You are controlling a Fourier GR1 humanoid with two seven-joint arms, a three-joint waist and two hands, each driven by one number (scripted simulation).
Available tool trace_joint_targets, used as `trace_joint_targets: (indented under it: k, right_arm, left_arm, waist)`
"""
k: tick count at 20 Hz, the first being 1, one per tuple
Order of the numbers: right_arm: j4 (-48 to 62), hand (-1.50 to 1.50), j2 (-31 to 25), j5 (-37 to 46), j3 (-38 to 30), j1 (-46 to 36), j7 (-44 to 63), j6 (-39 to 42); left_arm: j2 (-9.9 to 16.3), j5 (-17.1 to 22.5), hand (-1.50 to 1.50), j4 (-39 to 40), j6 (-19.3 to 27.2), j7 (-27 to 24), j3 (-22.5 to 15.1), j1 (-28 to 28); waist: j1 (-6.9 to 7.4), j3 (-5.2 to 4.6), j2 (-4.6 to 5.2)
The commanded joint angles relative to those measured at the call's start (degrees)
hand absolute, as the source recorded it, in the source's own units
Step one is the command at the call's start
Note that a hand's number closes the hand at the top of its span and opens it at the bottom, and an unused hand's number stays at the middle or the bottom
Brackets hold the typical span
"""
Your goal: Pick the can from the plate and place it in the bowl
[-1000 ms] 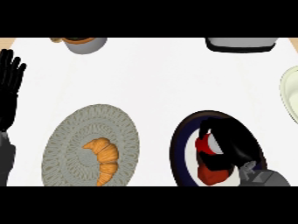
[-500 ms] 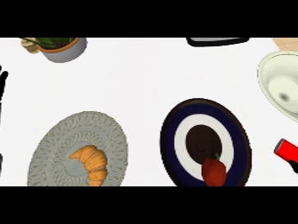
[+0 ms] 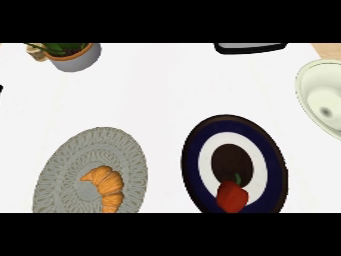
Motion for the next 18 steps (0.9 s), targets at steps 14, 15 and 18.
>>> trace_joint_targets:
  k: [14,15,18]
  right_arm:
    - [33.14,1.50,-24.41,-21.10,-22.15,-4.23,-34.04,21.21]
    - [34.21,1.50,-23.58,-20.82,-21.58,-3.53,-37.08,20.54]
    - [33.67,1.50,-25.47,-21.98,-18.49,-6.76,-33.21,23.35]
  left_arm:
    - [-0.59,-0.07,0.00,0.95,-2.26,0.61,-2.97,-3.73]
    - [-0.80,-0.90,0.00,2.97,-1.83,-0.57,-3.01,-4.50]
    - [-1.46,-0.90,0.00,0.18,-2.13,-0.13,-3.85,-2.68]
  waist:
    - [6.32,-0.42,0.84]
    - [5.85,-0.41,0.89]
    - [7.04,-0.45,0.85]
